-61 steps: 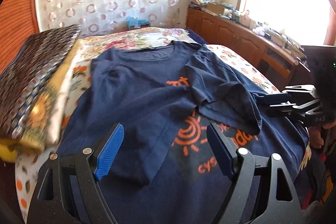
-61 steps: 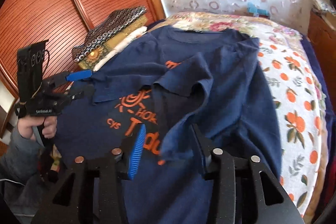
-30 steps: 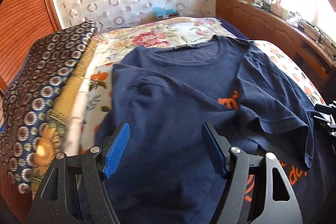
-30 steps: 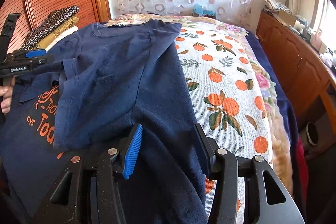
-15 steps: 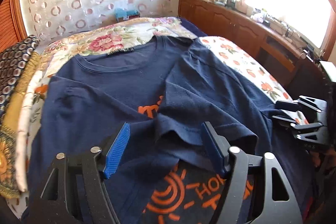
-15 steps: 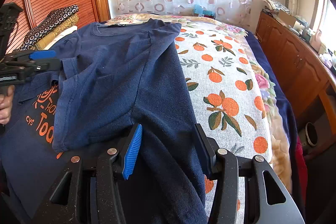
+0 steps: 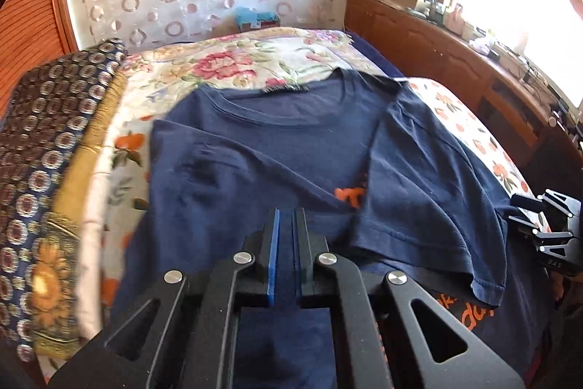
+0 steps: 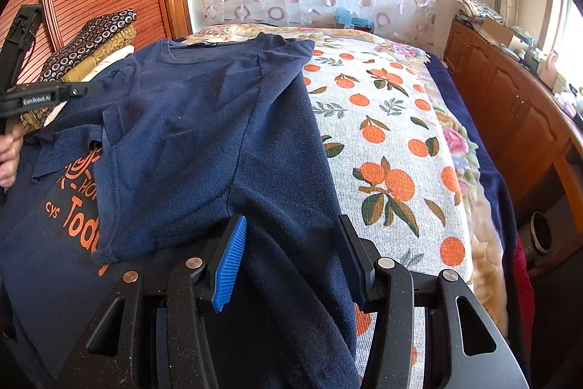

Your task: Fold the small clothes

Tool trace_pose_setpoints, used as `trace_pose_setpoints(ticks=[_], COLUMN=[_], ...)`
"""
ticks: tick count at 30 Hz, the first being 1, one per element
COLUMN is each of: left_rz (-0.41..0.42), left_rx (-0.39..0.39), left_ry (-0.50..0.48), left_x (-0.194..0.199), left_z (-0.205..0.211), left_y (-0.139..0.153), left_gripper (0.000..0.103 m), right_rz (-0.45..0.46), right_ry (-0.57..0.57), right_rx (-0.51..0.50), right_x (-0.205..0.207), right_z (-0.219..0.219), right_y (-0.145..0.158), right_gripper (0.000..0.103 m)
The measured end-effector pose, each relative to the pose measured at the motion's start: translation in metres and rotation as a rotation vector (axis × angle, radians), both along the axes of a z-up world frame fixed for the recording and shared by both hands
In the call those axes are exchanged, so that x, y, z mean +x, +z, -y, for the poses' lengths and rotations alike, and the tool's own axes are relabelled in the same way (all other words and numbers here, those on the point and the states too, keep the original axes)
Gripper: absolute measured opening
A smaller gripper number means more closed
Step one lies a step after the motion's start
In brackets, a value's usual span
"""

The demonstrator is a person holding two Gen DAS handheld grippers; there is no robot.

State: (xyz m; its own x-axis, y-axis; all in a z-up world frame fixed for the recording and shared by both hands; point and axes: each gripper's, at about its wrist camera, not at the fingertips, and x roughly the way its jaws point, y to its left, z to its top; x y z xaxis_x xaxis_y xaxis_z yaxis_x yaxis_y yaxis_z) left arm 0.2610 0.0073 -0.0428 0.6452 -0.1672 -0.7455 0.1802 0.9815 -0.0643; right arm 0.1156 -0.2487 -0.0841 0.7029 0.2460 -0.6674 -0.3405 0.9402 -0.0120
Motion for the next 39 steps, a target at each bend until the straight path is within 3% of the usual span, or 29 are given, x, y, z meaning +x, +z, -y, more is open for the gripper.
trace_pose_setpoints(ticks=[5, 7, 12, 19, 26, 30, 39], left_rz=[0.004, 0.006, 0.017, -0.019, -0.101, -0.113, -0.173], left_rx=[-0.02, -0.017, 0.032, 0.04, 0.072, 0.071, 0.149], left_ry=[-0.015, -0.021, -0.039, -0.011, -0.013, 0.011, 0.041], left_x=[-0.003, -0.001, 0.004, 0.035, 0.077, 0.095, 0.118], left_z=[-0.005, -0.007, -0.023, -0.056, -0.061, -0.063, -0.065], left_y=[0.005, 0.006, 0.012, 0.015, -0.004, -0.011, -0.027], left_gripper=[0.012, 0.036, 0.073, 0.073, 0.073, 0.058, 0.057], right_rz=[0.001, 0.001, -0.002, 0.037, 0.059, 0.02, -0.075], right_ry=[0.0, 0.001, 0.009, 0.036, 0.048, 0.06, 0.08], right_rx=[-0.001, 0.0, -0.003, 0.01, 0.003, 0.039, 0.103], right_x=[0.0, 0.0, 0.0, 0.009, 0.056, 0.098, 0.174], right_z=[0.001, 0.001, 0.001, 0.006, 0.007, 0.004, -0.01], right_y=[0.0, 0.0, 0.002, 0.024, 0.049, 0.049, 0.041], right_gripper=[0.052, 0.052, 0.052, 0.052, 0.052, 0.052, 0.052])
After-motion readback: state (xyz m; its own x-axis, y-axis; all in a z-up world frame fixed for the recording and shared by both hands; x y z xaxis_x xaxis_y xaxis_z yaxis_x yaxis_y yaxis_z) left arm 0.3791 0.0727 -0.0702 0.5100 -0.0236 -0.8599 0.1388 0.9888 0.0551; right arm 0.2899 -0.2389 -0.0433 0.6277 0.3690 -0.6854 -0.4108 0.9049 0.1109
